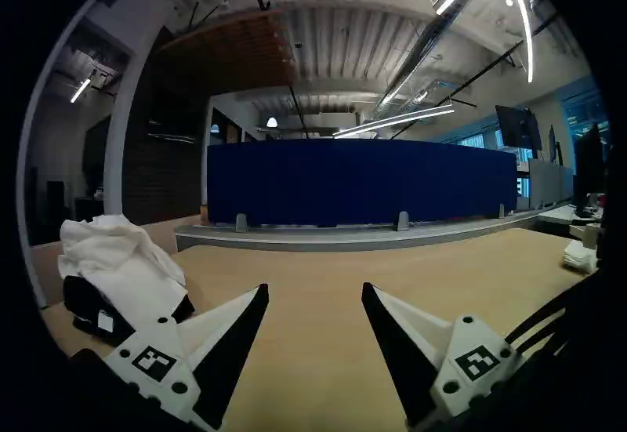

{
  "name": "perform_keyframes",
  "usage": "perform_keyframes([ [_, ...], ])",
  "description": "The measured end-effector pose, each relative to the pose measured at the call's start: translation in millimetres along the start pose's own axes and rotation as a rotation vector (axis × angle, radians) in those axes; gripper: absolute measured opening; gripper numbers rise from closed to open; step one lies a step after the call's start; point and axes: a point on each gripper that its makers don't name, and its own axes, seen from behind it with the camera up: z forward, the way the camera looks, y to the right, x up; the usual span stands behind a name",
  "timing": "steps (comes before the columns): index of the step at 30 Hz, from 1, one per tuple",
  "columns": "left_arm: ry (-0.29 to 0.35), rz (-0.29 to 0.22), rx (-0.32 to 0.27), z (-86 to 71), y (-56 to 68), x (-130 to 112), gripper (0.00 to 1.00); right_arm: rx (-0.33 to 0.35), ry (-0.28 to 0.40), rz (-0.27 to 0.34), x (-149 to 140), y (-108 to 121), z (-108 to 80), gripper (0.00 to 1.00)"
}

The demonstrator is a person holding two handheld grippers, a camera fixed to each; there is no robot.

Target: Fold towel

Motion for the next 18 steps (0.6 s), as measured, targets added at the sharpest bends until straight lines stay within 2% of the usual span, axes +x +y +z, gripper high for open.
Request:
perform_keyframes([
  [18, 0.000, 0.000, 0.000, 0.0, 0.2, 0.9, 0.88, 0.000, 0.000, 0.000, -0.8, 0.3, -1.4, 1.00],
])
